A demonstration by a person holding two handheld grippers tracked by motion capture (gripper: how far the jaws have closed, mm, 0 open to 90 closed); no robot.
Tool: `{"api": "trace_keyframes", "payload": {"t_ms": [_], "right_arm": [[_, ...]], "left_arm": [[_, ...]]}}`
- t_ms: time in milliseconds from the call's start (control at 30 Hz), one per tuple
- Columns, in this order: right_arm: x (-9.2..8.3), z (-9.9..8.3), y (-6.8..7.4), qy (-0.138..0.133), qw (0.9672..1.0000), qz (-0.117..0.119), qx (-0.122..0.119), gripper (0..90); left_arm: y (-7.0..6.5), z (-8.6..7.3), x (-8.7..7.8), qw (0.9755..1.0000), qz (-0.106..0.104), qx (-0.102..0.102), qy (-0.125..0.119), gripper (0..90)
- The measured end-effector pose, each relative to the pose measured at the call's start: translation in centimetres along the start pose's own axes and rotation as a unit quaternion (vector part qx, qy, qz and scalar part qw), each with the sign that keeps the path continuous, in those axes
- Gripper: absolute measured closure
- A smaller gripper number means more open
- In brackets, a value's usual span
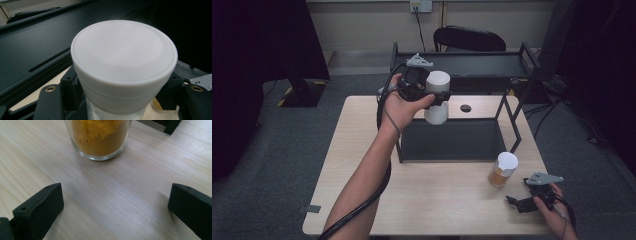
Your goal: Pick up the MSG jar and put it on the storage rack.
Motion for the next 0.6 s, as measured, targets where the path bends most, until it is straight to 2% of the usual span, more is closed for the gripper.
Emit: {"api": "trace_keyframes", "payload": {"t_ms": [300, 600], "right_arm": [[0.0, 0.0, 0.0, 0.000, 1.0000, 0.000, 0.000, 0.0], [0.0, 0.0, 0.0, 0.000, 1.0000, 0.000, 0.000, 0.0]], "left_arm": [[0.1, 1.3, -0.4, 1.0000, -0.004, -0.002, -0.006, 34.5], [0.1, 3.5, -1.1, 0.9999, -0.008, 0.001, -0.009, 34.5]]}}
Point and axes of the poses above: each handheld gripper's, and its own axes: x roughly forward along the jaws, z roughly out of its top, y roughly to its left, the point moved 2 cm from there along x, roughly forward along the jaws, and after that the axes turned 10 degrees about x, right-handed, at the moved point
